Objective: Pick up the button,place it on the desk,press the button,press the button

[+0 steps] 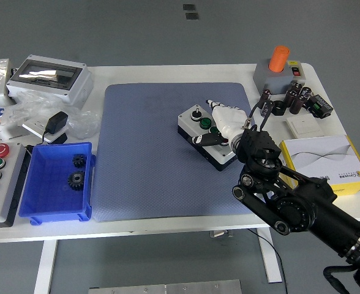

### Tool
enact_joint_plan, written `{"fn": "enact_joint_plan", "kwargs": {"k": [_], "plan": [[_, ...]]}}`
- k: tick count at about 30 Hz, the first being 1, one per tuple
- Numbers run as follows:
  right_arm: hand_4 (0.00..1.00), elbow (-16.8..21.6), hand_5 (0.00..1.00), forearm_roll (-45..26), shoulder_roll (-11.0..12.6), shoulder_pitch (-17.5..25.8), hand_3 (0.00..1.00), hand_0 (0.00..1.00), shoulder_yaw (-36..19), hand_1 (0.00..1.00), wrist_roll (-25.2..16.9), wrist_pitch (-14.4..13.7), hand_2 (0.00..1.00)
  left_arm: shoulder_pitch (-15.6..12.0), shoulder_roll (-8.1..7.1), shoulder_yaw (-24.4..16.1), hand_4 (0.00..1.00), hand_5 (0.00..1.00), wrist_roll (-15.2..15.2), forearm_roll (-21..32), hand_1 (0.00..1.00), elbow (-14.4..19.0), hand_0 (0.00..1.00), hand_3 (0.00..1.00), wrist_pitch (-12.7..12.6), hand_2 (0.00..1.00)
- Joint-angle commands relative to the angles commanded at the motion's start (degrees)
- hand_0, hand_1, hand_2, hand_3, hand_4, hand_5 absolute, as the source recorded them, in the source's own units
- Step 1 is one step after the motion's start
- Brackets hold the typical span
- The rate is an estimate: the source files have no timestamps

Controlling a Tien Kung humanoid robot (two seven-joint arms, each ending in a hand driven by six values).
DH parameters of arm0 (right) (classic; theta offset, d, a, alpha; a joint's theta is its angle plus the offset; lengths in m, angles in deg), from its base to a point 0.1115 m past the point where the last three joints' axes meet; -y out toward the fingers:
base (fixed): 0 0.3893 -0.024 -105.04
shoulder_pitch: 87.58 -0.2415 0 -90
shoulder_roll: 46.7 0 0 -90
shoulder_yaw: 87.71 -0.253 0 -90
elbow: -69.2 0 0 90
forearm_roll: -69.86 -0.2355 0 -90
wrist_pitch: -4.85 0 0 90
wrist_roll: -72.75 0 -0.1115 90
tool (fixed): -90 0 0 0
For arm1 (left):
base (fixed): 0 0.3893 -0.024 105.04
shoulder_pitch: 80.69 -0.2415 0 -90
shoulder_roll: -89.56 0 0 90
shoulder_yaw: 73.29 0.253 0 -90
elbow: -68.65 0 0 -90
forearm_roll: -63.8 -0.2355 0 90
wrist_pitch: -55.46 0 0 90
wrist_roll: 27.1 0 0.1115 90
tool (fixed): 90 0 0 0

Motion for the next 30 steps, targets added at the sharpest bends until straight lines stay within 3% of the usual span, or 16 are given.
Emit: {"fn": "enact_joint_plan", "kwargs": {"k": [14, 15, 20, 21, 26, 27, 30], "plan": [[0.998, -3.0, 0.56, -0.4, -0.9, -0.5, 0.998, 0.926, 3.0, 0.909, 1.5, -0.4, 0.956, 0.3, 0.0, -0.2, 0.664, 0.179, -0.6, -0.4, 0.729, 0.0, 0.73, 0.812, 0.3, 0.677], [0.998, -3.3, 0.534, -0.5, -0.9, -0.5, 0.998, 0.843, 3.2, 0.834, 1.6, -0.5, 0.879, 0.3, 0.01, -0.1, 0.663, 0.175, -0.6, -0.4, 0.729, 0.0, 0.731, 0.812, 0.3, 0.676], [0.998, -4.8, 0.534, -0.9, -1.1, -0.7, 0.998, 0.843, 3.6, 0.834, 1.7, -1.1, 0.879, 0.3, 0.03, 0.0, 0.663, 0.175, -0.7, -0.4, 0.729, 0.0, 0.731, 0.812, 0.3, 0.676], [0.926, -5.0, 0.361, -0.9, -1.1, -0.8, 0.966, 0.633, 3.6, 0.72, 1.7, -1.3, 0.743, 0.3, 0.03, 0.0, 0.658, 0.167, -0.8, -0.4, 0.729, 0.0, 0.731, 0.812, 0.3, 0.675], [0.926, -5.9, 0.361, -1.0, -1.3, -1.0, 0.966, 0.633, 4.2, 0.72, 1.7, -2.9, 0.743, 0.4, 0.02, 0.1, 0.658, 0.167, -1.0, -0.3, 0.729, 0.0, 0.731, 0.812, 0.3, 0.675], [0.906, -6.1, 0.341, -1.0, -1.4, -1.1, 0.906, 0.464, 4.4, 0.641, 1.7, -3.3, 0.681, 0.4, 0.02, 0.1, 0.657, 0.165, -1.0, -0.4, 0.729, 0.0, 0.731, 0.812, 0.2, 0.675], [0.906, -6.5, 0.341, -0.9, -1.5, -1.2, 0.906, 0.464, 4.8, 0.641, 1.7, -4.1, 0.681, 0.4, 0.04, 0.2, 0.657, 0.165, -1.1, -0.4, 0.729, 0.0, 0.731, 0.812, 0.2, 0.675]]}}
